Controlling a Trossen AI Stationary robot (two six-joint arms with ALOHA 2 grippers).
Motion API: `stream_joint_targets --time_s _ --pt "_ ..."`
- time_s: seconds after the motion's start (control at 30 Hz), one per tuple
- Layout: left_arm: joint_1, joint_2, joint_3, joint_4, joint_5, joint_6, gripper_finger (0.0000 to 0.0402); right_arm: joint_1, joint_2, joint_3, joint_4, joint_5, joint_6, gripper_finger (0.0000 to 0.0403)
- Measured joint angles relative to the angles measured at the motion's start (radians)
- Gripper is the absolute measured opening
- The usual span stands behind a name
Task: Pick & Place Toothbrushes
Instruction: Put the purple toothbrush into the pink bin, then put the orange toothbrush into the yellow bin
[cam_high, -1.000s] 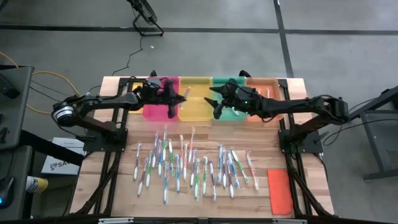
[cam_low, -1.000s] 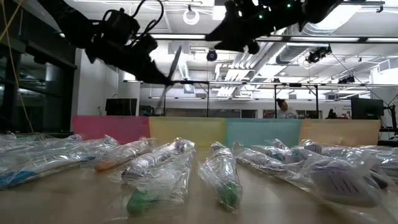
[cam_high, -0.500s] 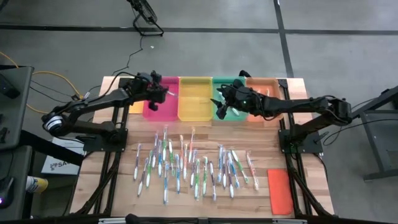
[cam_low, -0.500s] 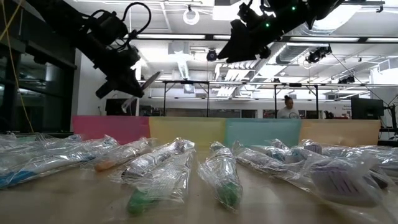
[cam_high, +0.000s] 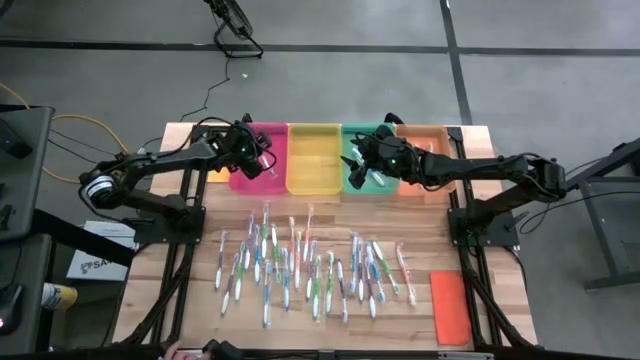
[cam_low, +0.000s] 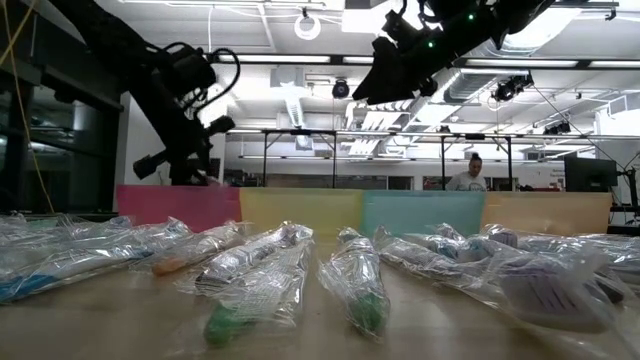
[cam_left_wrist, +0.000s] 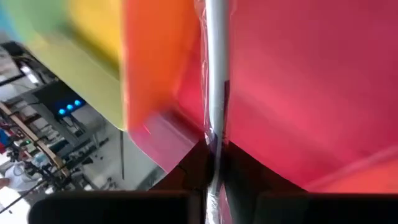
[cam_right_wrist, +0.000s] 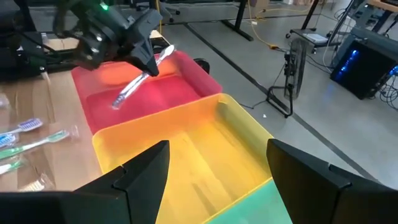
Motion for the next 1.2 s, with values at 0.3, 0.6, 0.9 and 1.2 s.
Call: stream_joint_targets --time_s 0.3,0.6,0.9,1.2 --pt "-0.002 0.012 0.000 0.035 -0.034 -0.016 0.0070 0.000 0.000 0.000 -0.044 0.000 0.045 0.0263" --pt "-0.010 0.012 0.000 0.041 -0.066 -0.189 0.0162 0.013 -0.030 -0.001 -0.135 0.021 0.155 0.0263" --pt "-0.089 0.003 0.000 0.032 -0.257 -0.666 0.0170 0.074 -0.182 0.000 -0.560 0.057 0.523 0.0263" --pt "-0.181 -0.079 0.000 -0.098 -0.167 -0.915 0.0170 0.333 -0.220 -0.003 -1.088 0.016 1.160 0.0263"
